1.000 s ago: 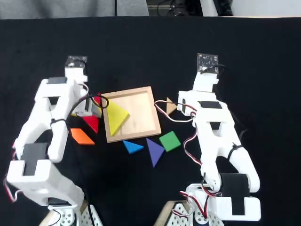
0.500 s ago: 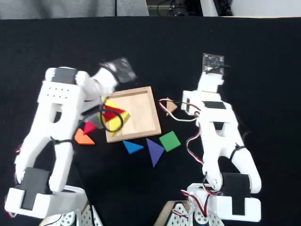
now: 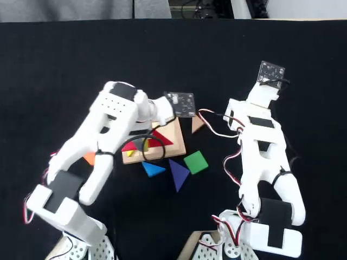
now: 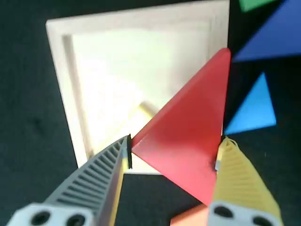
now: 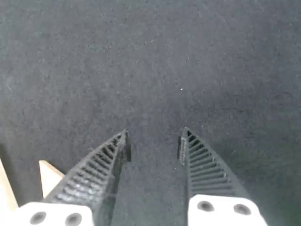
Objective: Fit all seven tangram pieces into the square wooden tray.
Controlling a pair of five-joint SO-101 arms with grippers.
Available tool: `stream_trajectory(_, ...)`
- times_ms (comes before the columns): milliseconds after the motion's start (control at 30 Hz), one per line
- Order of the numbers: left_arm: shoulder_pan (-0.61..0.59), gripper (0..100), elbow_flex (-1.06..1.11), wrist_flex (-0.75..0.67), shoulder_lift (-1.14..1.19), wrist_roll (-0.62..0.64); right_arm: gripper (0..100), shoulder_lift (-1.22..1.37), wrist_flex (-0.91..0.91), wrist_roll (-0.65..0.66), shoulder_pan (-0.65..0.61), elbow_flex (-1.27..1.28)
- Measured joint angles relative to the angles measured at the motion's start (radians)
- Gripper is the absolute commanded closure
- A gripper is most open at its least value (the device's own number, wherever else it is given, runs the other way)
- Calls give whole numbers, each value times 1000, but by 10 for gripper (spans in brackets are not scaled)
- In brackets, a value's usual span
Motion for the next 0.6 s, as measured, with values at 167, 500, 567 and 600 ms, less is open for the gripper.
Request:
stream_trajectory(167, 17, 768, -46, -35, 61, 28, 822, 0, 0, 0, 0, 0)
stream_trajectory(500, 29, 680, -95, -37, 176, 68, 822, 0, 0, 0, 0, 0)
stream_trajectory(567, 29, 680, -110, -37, 180, 81, 822, 0, 0, 0, 0, 0)
stream_trajectory(600, 29, 680, -114, -37, 181, 87, 822, 0, 0, 0, 0, 0)
